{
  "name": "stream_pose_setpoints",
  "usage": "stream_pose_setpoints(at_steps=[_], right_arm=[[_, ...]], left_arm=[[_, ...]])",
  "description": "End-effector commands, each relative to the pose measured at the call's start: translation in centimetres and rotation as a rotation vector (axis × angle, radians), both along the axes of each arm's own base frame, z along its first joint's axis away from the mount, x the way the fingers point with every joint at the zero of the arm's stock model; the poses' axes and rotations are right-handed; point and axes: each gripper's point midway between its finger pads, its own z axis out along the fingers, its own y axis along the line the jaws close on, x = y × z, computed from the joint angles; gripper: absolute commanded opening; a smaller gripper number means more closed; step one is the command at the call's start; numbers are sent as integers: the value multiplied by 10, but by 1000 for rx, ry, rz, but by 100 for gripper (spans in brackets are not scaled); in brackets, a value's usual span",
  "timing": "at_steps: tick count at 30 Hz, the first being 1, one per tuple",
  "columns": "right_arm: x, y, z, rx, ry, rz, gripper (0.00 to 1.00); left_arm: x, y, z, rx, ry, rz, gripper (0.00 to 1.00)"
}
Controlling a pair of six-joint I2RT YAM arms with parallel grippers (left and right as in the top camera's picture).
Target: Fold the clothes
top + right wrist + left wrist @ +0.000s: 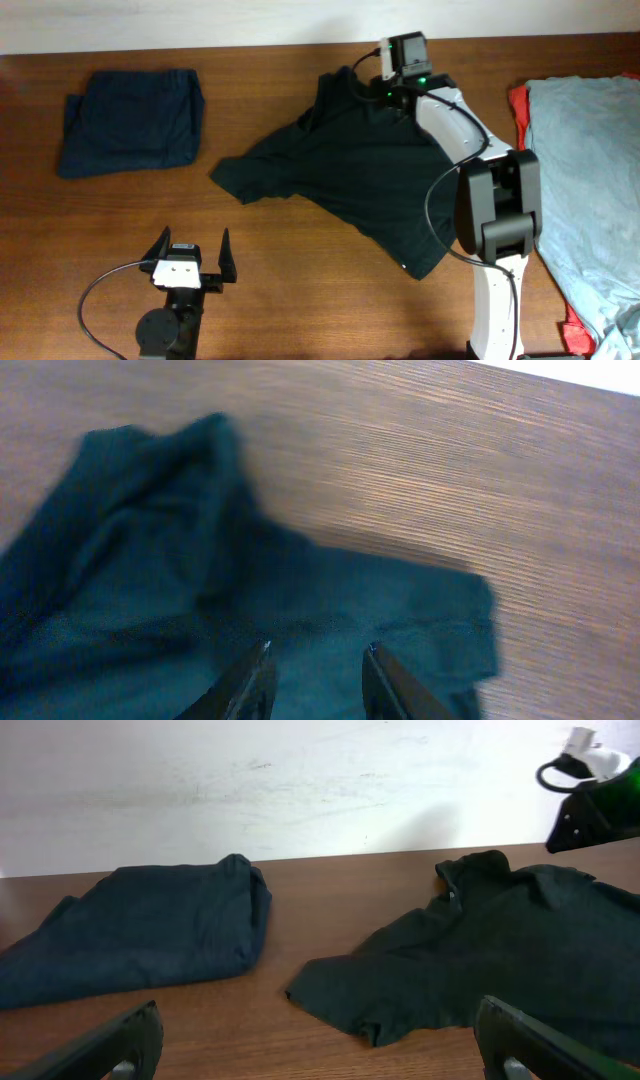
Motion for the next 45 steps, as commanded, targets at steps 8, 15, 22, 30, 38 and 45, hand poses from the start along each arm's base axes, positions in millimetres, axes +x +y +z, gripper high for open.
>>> stream_pose_setpoints(at_steps=[8, 15, 22, 30, 38, 45], right_arm=[[-18, 17, -24, -11, 77, 74, 35], [-27, 29, -33, -8, 101, 101, 39], [-37, 34, -48, -15, 124, 113, 43], [-33, 27, -64, -50, 117, 87, 43], [-22, 16, -62, -93, 70, 23, 38], [-10, 19, -48, -81, 19, 22, 4]], left_arm=[[0, -3, -1, 15, -2, -16, 99], [0, -3, -1, 15, -2, -16, 99], [0, -3, -1, 15, -2, -16, 99], [0, -3, -1, 15, -2, -16, 99], [0, -3, -1, 15, -2, -16, 99], [0, -3, -1, 15, -2, -16, 99]])
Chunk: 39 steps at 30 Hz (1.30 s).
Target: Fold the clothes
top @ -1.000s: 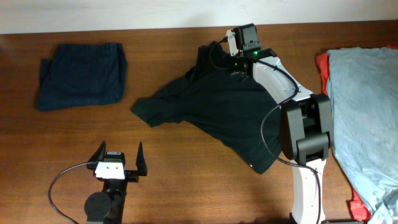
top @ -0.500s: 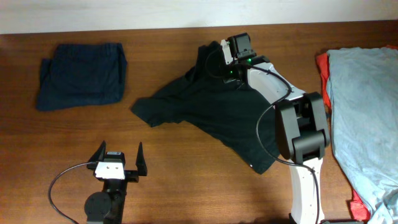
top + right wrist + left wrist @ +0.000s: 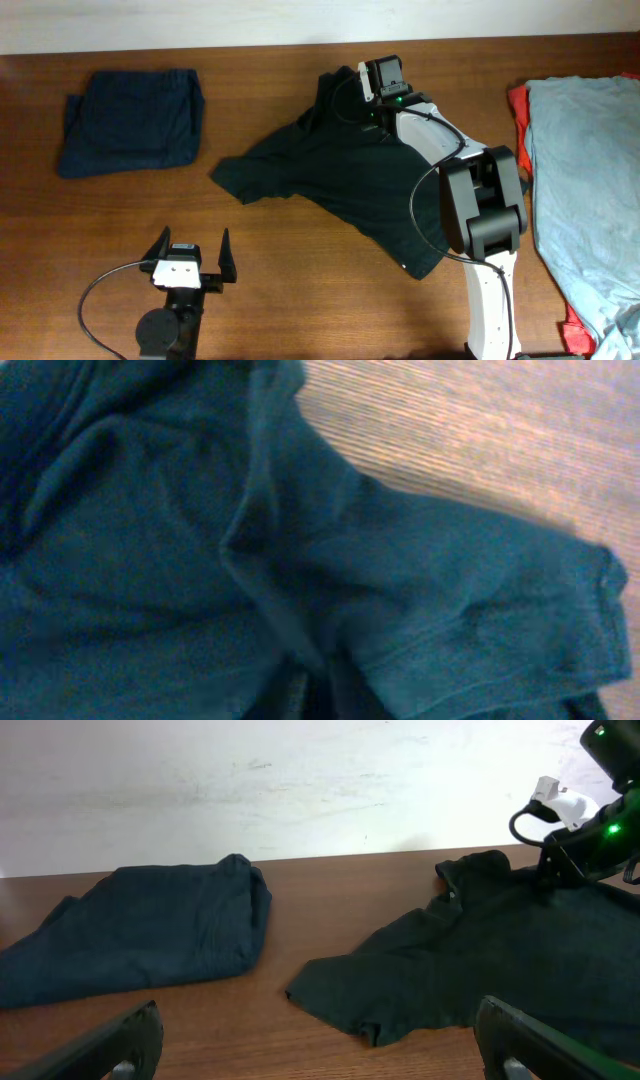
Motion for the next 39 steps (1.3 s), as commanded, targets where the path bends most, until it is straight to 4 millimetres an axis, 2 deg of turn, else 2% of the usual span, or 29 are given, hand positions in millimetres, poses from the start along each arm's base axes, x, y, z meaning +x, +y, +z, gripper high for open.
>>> stream_pose_setpoints(at_steps=[1, 7, 13, 18, 23, 27, 29, 30, 31, 32, 34, 37, 39], right_arm=[[4, 1, 1, -11, -15, -8, 4], [14, -3, 12, -29, -62, -31, 4], [39, -17, 51, -139, -175, -56, 4], [60, -11, 79, -179, -302, 12, 4], [78, -22, 81, -162, -381, -20, 4], [95, -38, 66, -136, -429, -40, 4], [101, -43, 55, -113, -444, -34, 13], [105, -45, 49, -103, -454, -31, 21], [108, -49, 45, -100, -466, -38, 34], [111, -53, 42, -99, -478, -45, 39], [117, -62, 38, -96, -516, -64, 39], [128, -74, 57, -85, -617, -94, 46], [131, -72, 85, -74, -671, -96, 47]], left_arm=[[0, -3, -1, 15, -2, -16, 99], [0, -3, -1, 15, -2, -16, 99], [0, -3, -1, 15, -2, -16, 99], [0, -3, -1, 15, -2, -16, 99], [0, -3, -1, 15, -2, -16, 99], [0, -3, -1, 15, -2, -16, 99], [0, -3, -1, 15, -2, -16, 99], [0, -3, -1, 15, -2, -16, 99], [0, -3, -1, 15, -2, -16, 99], [0, -3, -1, 15, -2, -16, 99], [0, -3, -1, 15, -2, -16, 99], [0, -3, -1, 15, -2, -16, 99], [0, -3, -1, 15, -2, -16, 99]])
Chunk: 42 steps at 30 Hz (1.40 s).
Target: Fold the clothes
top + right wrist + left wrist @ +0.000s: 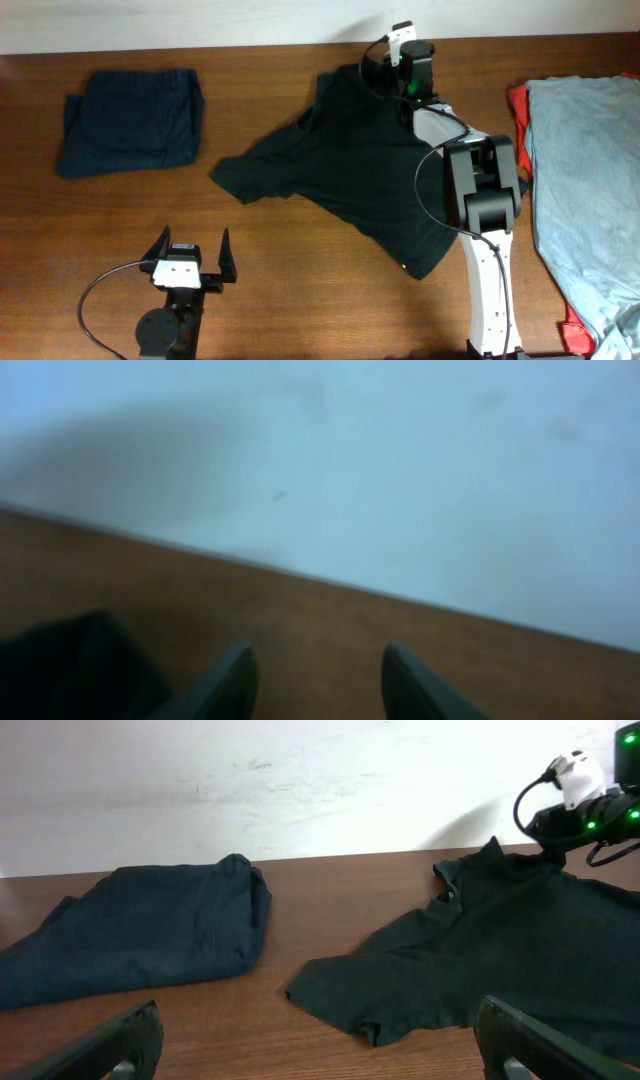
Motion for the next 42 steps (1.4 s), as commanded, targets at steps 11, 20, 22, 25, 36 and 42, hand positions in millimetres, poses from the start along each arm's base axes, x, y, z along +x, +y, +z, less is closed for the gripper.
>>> stream_pose_setpoints(at_steps=[11, 20, 22, 25, 36, 42], right_arm=[[-56, 75, 148, 92, 39, 71, 52], [-163, 52, 166, 223, 402, -67, 51], [-186, 46, 164, 223, 475, -96, 52], [-218, 36, 152, 183, 603, -122, 60], [-309, 29, 108, 173, 1019, -180, 42], [-342, 21, 93, 163, 1150, -265, 4]], left_arm=[[0, -3, -1, 15, -2, -16, 99], [0, -3, -1, 15, -2, -16, 99], [0, -3, -1, 15, -2, -16, 99], [0, -3, -1, 15, -2, -16, 99], [0, -3, -1, 15, -2, -16, 99], [0, -3, -1, 15, -2, -16, 99]])
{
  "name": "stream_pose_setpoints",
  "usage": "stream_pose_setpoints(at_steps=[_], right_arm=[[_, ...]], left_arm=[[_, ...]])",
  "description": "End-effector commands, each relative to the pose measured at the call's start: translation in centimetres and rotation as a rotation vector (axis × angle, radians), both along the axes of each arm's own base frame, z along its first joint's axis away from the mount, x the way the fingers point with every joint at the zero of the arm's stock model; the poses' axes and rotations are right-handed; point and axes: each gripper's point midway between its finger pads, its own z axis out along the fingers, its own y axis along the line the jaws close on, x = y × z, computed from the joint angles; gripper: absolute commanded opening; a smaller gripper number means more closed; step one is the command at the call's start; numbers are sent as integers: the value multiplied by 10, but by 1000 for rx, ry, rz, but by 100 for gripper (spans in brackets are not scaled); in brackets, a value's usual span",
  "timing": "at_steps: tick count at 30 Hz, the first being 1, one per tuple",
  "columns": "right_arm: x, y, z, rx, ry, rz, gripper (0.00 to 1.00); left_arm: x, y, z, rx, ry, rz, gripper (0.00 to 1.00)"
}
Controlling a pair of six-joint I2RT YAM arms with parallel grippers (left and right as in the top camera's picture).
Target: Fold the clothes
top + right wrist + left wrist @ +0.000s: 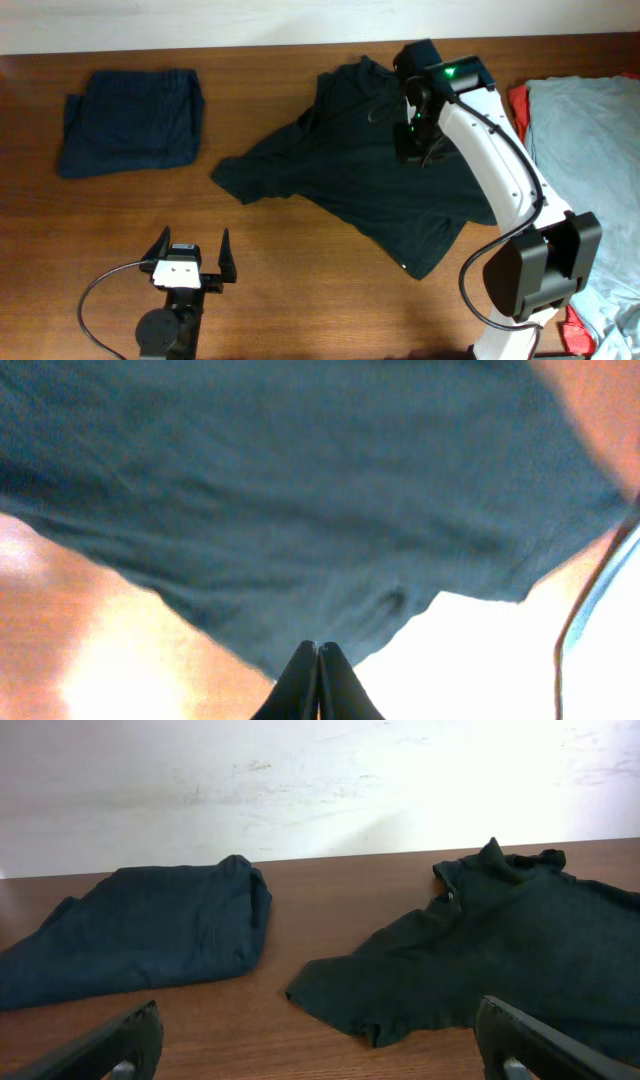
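A dark green shirt [330, 165] lies spread and rumpled on the table's middle, collar toward the back wall; the left wrist view shows its sleeve and collar [480, 940]. My right gripper [410, 152] hovers over the shirt's middle right, arm arched above it. In its own view the jaws [318, 658] are shut tight against the shirt's lower edge, with no cloth seen bunched between them. My left gripper [193, 256] rests open near the front edge, well short of the shirt, its two fingers wide apart [325, 1050].
A folded dark blue garment [130, 120] lies at the back left [140, 935]. A pile of light blue cloth [585, 170] over something red [517, 103] fills the right edge. Bare wood table [320, 280] lies in front of the shirt.
My right gripper was open at the back edge by the collar, facing the wall. Now it is shut over the shirt's middle right. The left arm has not moved.
My right gripper stood open over the shirt's collar end. Then it was low in the cloth near the collar. After that it was open at the table's back edge. Now it is shut above the shirt's middle, and the collar lies nearer the wall.
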Motion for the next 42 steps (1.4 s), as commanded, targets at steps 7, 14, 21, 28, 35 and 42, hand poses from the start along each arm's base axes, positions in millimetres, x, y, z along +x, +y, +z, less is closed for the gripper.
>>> stream_pose_setpoints(at_steps=[7, 14, 21, 28, 35, 42], right_arm=[[-47, 6, 5, 10, 83, -19, 4], [-84, 10, 17, 92, -33, -86, 4], [-118, 8, -37, 144, -6, -82, 4], [-117, 11, -95, 176, -39, -78, 4], [-103, 7, -120, 165, -143, -77, 4], [-115, 0, -152, 155, -162, -76, 4]], left_arm=[[0, -3, -1, 15, 0, -16, 99], [0, -3, -1, 15, 0, -16, 99], [0, -3, -1, 15, 0, -16, 99], [0, -3, -1, 15, 0, -16, 99], [0, -3, -1, 15, 0, -16, 99], [0, -3, -1, 15, 0, -16, 99]])
